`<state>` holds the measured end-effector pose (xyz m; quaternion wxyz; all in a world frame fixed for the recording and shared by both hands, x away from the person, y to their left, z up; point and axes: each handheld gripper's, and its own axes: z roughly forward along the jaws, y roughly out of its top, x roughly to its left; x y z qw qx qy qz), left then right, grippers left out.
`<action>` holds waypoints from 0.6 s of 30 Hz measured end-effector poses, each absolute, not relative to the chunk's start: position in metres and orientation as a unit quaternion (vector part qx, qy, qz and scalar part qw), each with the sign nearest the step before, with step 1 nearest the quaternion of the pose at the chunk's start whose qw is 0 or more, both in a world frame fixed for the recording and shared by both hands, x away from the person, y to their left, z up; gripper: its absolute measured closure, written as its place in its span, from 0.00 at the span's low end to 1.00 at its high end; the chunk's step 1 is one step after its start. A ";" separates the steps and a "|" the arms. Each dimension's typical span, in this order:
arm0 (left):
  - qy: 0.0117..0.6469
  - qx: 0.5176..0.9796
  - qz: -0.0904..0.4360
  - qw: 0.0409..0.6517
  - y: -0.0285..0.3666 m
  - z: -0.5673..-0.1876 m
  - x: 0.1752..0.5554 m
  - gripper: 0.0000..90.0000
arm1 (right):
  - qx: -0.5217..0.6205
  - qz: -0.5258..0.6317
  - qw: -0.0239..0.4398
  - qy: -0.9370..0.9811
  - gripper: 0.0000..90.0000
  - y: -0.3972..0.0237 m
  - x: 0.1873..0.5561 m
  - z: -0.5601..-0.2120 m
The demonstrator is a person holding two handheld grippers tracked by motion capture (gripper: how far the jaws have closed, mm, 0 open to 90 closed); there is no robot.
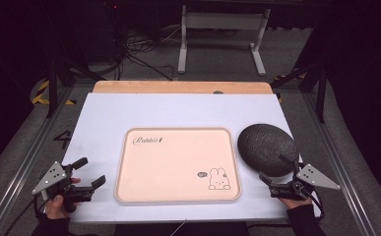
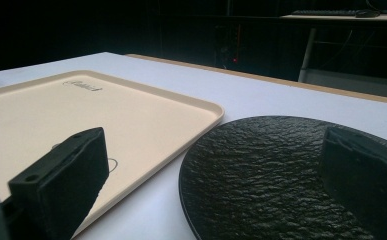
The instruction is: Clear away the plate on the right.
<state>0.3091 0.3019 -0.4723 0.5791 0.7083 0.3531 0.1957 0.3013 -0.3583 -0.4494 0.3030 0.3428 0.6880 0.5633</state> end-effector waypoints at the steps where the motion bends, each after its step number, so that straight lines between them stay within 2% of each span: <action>1: 0.353 0.708 0.196 0.579 0.302 -0.472 0.309 0.02 | 0.342 0.563 0.304 0.688 0.01 -0.359 0.301 -0.449; 18: 0.352 0.711 0.195 0.576 0.301 -0.472 0.309 0.02 | 0.344 0.566 0.310 0.682 0.02 -0.362 0.299 -0.448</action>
